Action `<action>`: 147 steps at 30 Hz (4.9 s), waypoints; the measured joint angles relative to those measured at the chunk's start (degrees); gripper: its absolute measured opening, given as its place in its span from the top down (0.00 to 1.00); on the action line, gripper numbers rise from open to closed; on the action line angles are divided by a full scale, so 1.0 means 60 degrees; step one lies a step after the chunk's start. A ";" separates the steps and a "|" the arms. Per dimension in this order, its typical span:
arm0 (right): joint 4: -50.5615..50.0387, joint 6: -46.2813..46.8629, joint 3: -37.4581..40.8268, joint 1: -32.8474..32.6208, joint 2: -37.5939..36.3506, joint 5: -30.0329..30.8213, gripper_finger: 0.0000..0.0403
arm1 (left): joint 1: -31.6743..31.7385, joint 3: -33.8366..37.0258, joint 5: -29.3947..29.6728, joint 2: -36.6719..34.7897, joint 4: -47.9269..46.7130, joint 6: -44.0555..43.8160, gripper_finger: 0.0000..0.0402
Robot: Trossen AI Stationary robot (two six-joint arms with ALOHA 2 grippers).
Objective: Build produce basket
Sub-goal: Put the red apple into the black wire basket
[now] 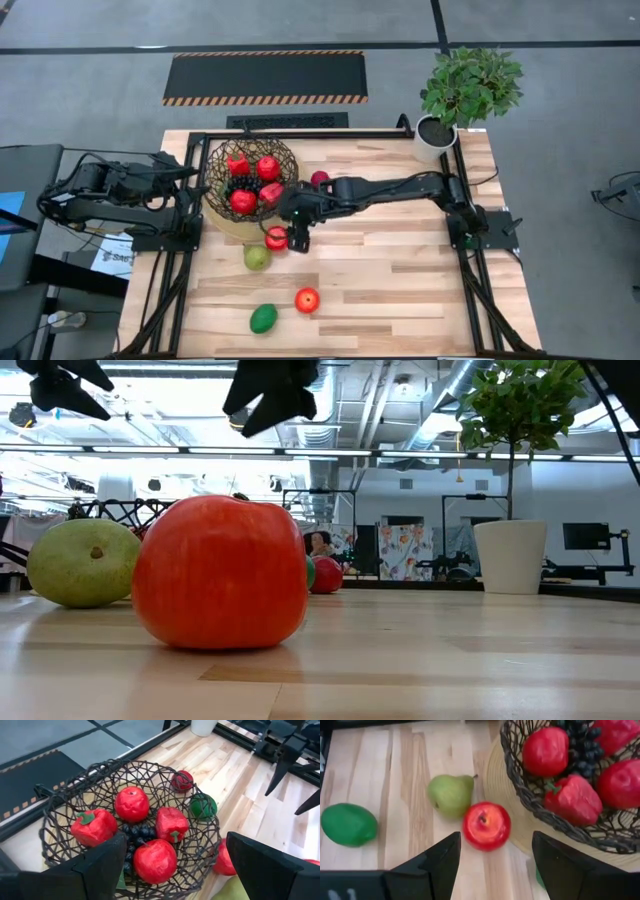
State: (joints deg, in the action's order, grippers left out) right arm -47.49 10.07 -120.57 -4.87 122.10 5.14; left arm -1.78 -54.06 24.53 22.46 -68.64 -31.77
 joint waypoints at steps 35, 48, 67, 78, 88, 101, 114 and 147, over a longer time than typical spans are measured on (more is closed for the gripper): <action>-0.0179 0.2839 0.0018 -0.0542 0.1647 0.1706 0.08 | -0.0001 -0.0004 -0.0434 0.0001 -0.0248 0.0182 0.18; -0.0625 0.3511 -0.0004 -0.0538 0.1698 0.2172 0.08 | 0.0000 -0.0004 -0.0225 0.0000 -0.0237 0.0171 0.18; 0.0299 0.3858 -0.0004 -0.0445 0.1723 0.2409 0.08 | 0.0000 -0.0004 -0.0222 0.0003 -0.0226 0.0157 0.18; 0.0812 0.4162 -0.0004 -0.0667 0.1723 0.3358 0.08 | 0.0000 -0.0004 -0.0214 0.0004 -0.0226 0.0098 0.18; 0.0852 0.4166 -0.0004 -0.0808 0.1723 0.3942 0.08 | 0.0000 -0.0004 -0.0207 0.0003 -0.0226 0.0102 0.18; 0.1038 0.4251 0.0235 -0.0822 0.1710 0.4165 0.08 | -0.0002 -0.0004 -0.0195 0.0002 -0.0226 0.0106 0.18; 0.2950 0.4354 0.1349 -0.0826 0.1738 0.4147 0.08 | 0.0000 -0.0004 -0.0196 0.0004 -0.0226 0.0106 0.18; 0.4872 0.4894 0.2066 -0.0786 0.2569 0.3156 0.07 | -0.0003 -0.0004 0.0032 0.0004 -0.0226 0.0112 0.18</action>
State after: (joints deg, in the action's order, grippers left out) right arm -18.26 39.43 -108.18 -9.59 137.52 24.08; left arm -1.80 -54.08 24.72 22.48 -70.00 -31.10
